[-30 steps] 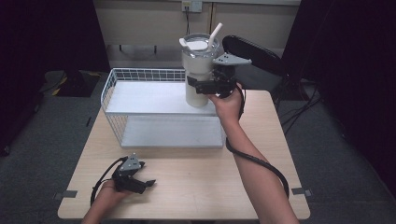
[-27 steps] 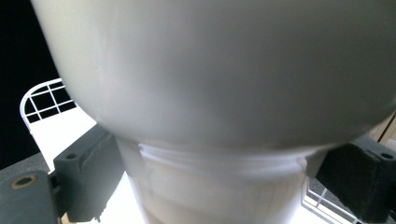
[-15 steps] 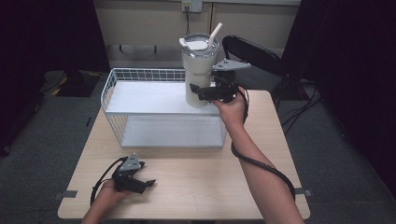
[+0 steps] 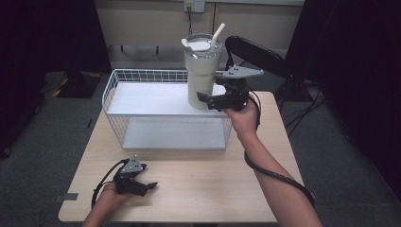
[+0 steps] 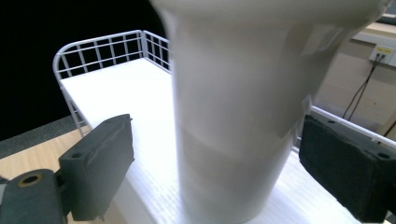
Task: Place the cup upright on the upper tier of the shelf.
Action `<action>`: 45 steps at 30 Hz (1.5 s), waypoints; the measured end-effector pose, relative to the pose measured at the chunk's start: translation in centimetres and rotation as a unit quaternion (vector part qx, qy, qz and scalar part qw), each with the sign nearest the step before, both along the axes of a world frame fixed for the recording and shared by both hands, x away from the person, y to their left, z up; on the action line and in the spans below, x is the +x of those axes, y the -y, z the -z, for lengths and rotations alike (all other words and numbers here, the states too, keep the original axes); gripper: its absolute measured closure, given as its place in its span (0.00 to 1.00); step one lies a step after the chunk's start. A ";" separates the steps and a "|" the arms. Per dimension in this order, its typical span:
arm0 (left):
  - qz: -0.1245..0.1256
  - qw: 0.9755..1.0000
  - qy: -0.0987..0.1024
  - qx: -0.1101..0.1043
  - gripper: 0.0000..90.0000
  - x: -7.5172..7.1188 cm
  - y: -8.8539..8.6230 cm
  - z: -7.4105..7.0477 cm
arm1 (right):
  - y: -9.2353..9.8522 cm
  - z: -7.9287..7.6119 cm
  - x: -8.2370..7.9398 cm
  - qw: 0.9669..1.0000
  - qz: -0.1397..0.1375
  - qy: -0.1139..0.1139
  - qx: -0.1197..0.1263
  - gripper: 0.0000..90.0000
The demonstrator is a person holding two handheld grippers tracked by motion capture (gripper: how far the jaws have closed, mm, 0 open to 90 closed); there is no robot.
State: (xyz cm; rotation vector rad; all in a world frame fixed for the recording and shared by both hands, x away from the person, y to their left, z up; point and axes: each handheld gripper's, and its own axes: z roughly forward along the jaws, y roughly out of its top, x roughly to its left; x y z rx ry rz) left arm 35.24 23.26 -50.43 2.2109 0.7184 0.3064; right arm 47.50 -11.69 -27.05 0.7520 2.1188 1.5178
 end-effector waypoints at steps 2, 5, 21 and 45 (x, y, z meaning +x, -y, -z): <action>0.000 1.000 0.000 0.000 0.16 0.0 0.0 0.0 | 0.1 0.1 -0.4 1.000 -0.005 -0.001 -0.003 0.11; 0.000 1.000 0.001 0.000 0.16 0.0 0.0 0.0 | 0.3 0.2 -1.1 1.000 -0.018 -0.004 0.001 0.11; 0.000 1.000 -0.001 -0.002 0.16 0.0 0.0 0.0 | 0.5 1.8 -5.4 0.996 -0.084 0.002 0.015 0.12; 0.001 1.000 -0.001 0.001 0.16 0.0 0.0 0.0 | 1.2 9.9 -9.2 0.991 -0.132 -0.032 -0.002 0.14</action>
